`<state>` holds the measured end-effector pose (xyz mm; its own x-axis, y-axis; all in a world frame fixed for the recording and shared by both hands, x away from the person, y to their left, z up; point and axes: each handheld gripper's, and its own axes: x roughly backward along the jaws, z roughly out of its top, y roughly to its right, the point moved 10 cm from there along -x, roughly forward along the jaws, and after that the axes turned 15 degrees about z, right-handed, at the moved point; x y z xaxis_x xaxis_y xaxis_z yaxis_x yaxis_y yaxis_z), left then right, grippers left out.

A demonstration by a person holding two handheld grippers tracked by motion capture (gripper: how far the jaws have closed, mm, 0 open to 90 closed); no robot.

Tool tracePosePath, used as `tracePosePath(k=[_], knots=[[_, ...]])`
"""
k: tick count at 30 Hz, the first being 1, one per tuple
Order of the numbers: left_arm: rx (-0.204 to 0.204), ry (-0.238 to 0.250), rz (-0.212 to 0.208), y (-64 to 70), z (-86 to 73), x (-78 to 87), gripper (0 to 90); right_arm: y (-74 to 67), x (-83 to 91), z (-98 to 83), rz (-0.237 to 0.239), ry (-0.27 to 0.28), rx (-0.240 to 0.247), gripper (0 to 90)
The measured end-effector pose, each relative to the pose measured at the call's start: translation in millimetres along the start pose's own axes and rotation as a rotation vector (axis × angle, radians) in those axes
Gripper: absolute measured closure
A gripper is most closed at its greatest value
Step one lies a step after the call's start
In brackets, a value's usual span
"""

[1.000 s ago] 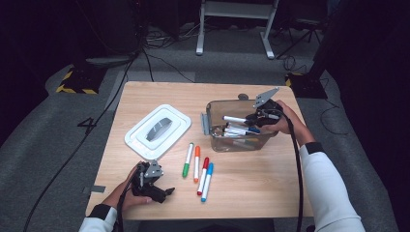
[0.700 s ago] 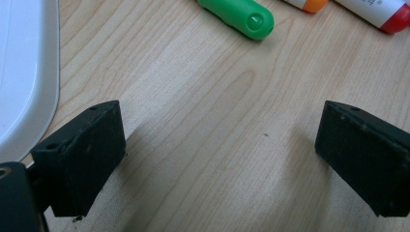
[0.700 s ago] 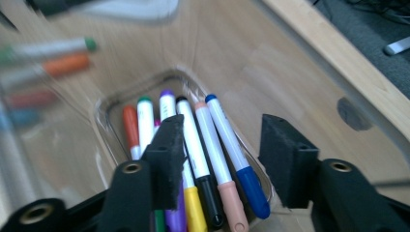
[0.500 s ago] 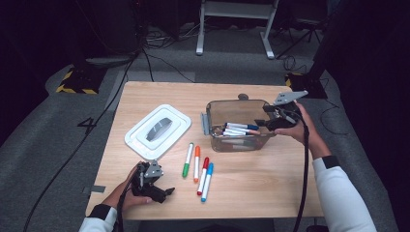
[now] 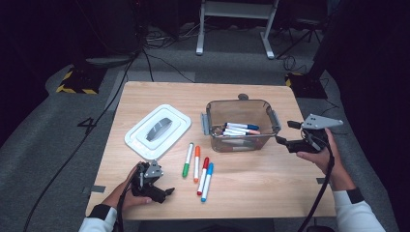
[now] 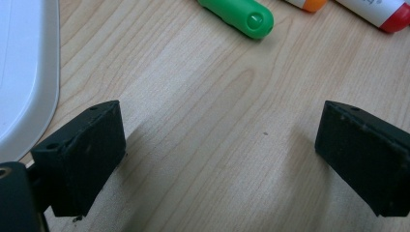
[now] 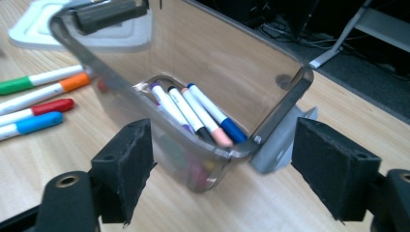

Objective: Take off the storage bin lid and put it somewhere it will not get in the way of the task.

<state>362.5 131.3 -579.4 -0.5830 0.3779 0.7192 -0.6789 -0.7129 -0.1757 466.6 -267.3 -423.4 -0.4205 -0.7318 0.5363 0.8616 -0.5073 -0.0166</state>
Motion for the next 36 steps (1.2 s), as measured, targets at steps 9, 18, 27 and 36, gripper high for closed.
tracePosePath(k=[9,18,27,36], knots=[[0.000,0.000,0.000,0.0,0.0,0.0,4.2,-40.1,-12.5,-35.4,0.044,-0.037,0.000,20.7],[-0.001,0.000,-0.001,0.1,0.1,-0.1,4.2,-82.6,-65.0,-61.9,0.149,-0.106,0.011,22.1],[-0.002,0.000,-0.002,0.1,0.3,-0.3,4.2,-135.2,-128.8,-54.7,0.266,-0.172,0.065,23.7],[-0.004,0.001,-0.004,0.2,0.5,-0.5,4.1,-166.9,-174.4,-39.1,0.311,-0.138,0.066,23.1]])
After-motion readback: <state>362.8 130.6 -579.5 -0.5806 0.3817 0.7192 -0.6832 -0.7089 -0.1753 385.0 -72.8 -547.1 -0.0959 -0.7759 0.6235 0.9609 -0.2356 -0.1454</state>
